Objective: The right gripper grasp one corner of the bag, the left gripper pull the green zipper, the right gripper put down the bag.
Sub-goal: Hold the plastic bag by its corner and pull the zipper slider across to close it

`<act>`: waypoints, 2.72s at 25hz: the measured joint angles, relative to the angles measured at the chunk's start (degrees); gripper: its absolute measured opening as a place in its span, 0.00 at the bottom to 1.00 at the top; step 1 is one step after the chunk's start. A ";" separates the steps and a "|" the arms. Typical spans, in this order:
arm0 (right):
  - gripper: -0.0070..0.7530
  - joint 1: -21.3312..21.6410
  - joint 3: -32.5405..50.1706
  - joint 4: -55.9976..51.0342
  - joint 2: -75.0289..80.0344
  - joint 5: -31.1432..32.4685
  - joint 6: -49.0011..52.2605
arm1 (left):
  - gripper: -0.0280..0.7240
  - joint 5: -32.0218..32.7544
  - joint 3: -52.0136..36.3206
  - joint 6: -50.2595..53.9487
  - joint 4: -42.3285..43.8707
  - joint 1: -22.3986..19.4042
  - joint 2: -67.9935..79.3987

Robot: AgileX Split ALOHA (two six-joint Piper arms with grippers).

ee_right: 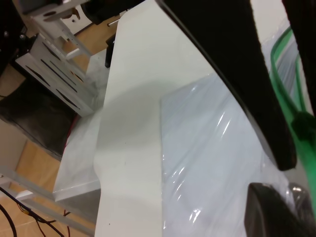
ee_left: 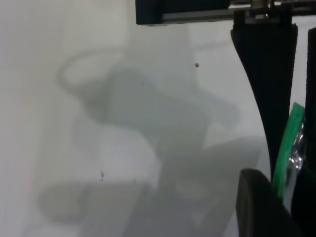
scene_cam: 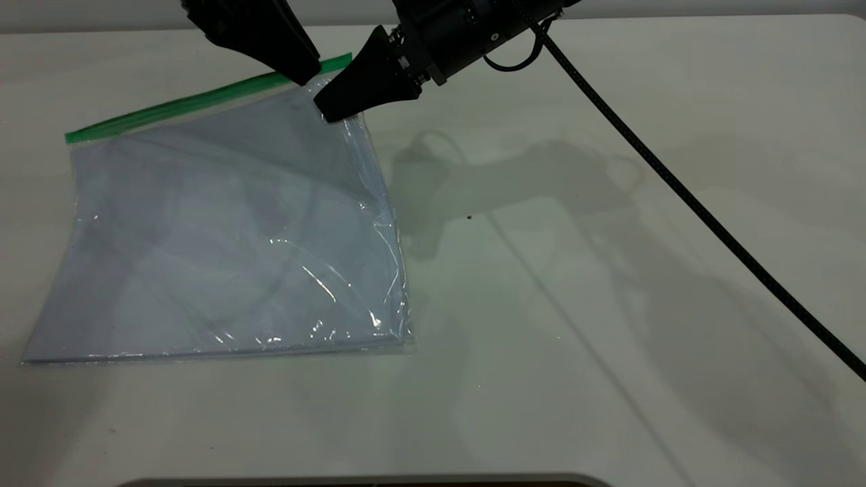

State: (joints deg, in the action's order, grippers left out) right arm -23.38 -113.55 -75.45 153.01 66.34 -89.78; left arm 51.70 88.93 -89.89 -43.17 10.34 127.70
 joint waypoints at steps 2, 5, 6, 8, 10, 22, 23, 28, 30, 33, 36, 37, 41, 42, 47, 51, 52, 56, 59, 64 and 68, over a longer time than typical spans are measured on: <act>0.05 0.00 0.00 0.05 0.07 -0.20 0.00 | 0.32 0.00 0.01 0.06 -0.17 0.00 0.31; 0.05 0.00 0.00 0.33 0.07 -0.20 0.00 | 0.32 0.00 0.01 0.06 -0.36 0.00 0.39; 0.05 0.00 0.00 0.33 0.07 -0.20 0.00 | 0.32 0.00 0.01 0.06 -0.38 0.00 0.39; 0.05 0.00 0.00 0.33 0.07 -0.20 0.00 | 0.31 0.01 0.01 0.06 -0.38 0.00 0.39; 0.05 0.00 0.00 0.33 0.07 -0.20 0.00 | 0.26 0.17 0.01 0.06 -0.33 0.00 0.39; 0.05 1.99 0.00 -0.21 0.07 0.55 1.64 | 0.11 0.63 0.49 0.26 0.98 0.10 0.39; 0.05 2.50 0.00 -0.42 0.07 0.72 1.78 | 0.11 0.37 0.53 0.50 1.26 0.10 0.39; 0.05 5.68 0.00 -0.89 0.07 2.30 3.06 | 0.11 -1.25 0.55 2.19 3.59 0.13 0.43; 0.05 6.95 0.00 -0.94 0.07 2.61 3.18 | 0.11 -1.76 0.55 2.56 4.09 0.07 0.43; 0.05 8.75 0.00 -1.06 0.07 2.95 3.38 | 0.11 -2.53 0.55 3.37 5.25 -0.05 0.45; 0.05 10.00 0.00 -1.33 0.07 2.97 3.64 | 0.11 -2.80 0.55 5.20 7.41 -0.87 0.45; 0.05 10.37 0.00 -1.33 0.07 2.97 3.71 | 0.11 -2.80 0.55 6.01 8.40 -1.23 0.45; 0.05 11.81 0.00 -1.54 0.07 2.97 4.29 | 0.11 -2.43 0.55 9.73 10.76 -3.81 0.49; 0.05 12.04 0.00 -1.67 0.07 2.97 4.32 | 0.11 -2.15 0.55 10.36 10.75 -4.55 0.49; 0.05 13.04 0.00 -1.97 0.07 2.27 5.17 | 0.11 -1.07 0.55 12.45 11.08 -8.21 0.49; 0.05 13.87 0.00 -1.77 0.07 -0.39 6.24 | 0.11 -0.68 0.55 14.53 11.25 -10.75 0.49; 0.05 14.02 0.00 -1.72 0.07 -1.20 6.49 | 0.11 -0.50 0.55 14.84 11.23 -11.30 0.49; 0.05 14.51 0.00 -0.37 0.07 -4.28 7.83 | 0.11 -0.38 0.55 16.70 12.37 -11.91 0.49; 0.05 15.02 0.00 1.09 0.07 -5.78 9.38 | 0.11 -0.43 0.55 17.63 13.21 -11.91 0.49; 0.05 16.52 0.00 3.01 0.07 -6.70 12.02 | 0.11 -0.43 0.55 18.11 13.22 -11.91 0.49; 0.08 16.68 0.00 3.26 0.07 -6.75 13.31 | 0.12 -0.75 0.55 18.93 12.64 -11.86 0.49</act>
State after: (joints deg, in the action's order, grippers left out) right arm -6.69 -113.55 -72.19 153.08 59.58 -76.48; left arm 50.96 89.48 -70.96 -30.53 -1.52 128.19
